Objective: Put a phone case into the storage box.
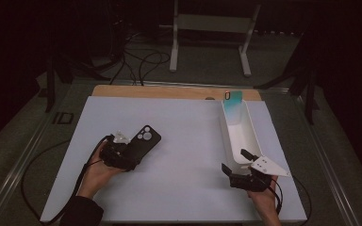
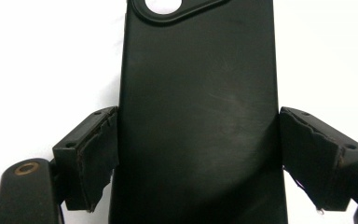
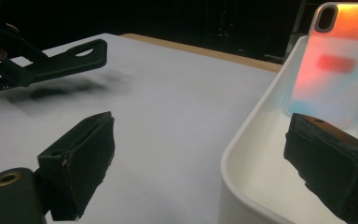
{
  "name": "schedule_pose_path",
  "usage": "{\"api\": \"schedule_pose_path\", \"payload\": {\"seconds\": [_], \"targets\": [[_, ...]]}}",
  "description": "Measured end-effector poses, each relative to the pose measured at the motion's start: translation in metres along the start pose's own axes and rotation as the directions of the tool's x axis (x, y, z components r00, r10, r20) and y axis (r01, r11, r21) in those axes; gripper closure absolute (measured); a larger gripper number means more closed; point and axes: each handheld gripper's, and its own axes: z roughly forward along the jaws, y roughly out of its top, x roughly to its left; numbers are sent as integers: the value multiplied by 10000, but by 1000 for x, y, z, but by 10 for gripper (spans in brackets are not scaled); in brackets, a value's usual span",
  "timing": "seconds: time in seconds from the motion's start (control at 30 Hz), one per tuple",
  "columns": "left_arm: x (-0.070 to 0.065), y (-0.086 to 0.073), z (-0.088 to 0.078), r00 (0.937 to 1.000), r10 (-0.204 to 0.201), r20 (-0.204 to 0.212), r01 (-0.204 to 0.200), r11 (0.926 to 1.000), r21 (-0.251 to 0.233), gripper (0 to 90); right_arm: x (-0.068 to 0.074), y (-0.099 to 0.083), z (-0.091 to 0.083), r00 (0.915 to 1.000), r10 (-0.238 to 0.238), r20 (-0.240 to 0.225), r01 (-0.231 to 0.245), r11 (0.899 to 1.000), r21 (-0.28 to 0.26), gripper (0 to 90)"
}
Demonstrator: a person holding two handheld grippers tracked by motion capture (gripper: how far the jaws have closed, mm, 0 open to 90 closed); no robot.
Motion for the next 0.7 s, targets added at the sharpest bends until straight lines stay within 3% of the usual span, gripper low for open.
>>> {"api": "schedule_pose_path", "payload": {"seconds": [0.47, 0.5, 0.7], "targets": [[-11, -1, -5, 9998, -195, 106, 203, 9958, -888, 161, -1, 4, 0, 9999, 136, -93, -137, 9999, -68, 85], [-12, -1, -6, 9998, -186, 97, 195, 9953, -950, 161, -2, 9, 2, 9990, 286, -344, -287, 9996, -34, 85], [-17, 3, -15, 9999, -4, 142, 25, 9892, -1464, 160, -5, 23, 3, 9979, 195, -623, -205, 9997, -156, 85]]}}
